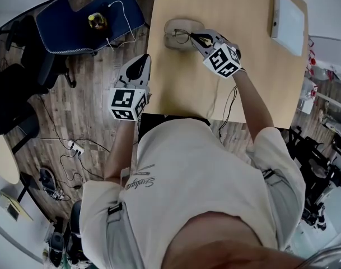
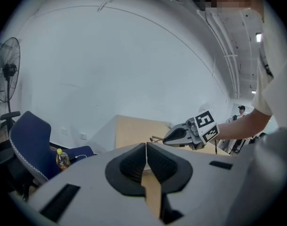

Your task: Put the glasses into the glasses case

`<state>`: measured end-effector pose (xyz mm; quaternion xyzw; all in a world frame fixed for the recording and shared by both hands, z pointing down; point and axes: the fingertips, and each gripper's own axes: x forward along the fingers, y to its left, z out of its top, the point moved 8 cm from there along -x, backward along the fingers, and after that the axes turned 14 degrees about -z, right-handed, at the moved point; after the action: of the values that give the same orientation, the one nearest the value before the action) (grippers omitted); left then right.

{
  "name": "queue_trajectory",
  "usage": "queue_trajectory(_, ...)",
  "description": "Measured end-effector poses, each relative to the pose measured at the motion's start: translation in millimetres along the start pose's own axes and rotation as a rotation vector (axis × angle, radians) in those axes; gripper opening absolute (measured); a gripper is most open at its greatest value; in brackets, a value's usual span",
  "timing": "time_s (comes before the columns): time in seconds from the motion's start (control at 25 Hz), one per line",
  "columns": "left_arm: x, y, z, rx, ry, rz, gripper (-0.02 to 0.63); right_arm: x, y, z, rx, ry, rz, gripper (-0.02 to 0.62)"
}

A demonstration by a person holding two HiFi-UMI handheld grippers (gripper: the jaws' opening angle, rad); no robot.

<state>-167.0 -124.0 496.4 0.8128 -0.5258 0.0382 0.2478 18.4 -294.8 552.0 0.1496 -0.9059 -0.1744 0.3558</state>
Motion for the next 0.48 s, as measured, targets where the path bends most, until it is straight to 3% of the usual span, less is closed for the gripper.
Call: queue_trajectory(0.48, 3.8, 4.3, -5.5, -0.009, 0.021, 0.007, 0.017, 46.2, 13.7, -14.7, -0.042, 0.069, 0.132, 0.009)
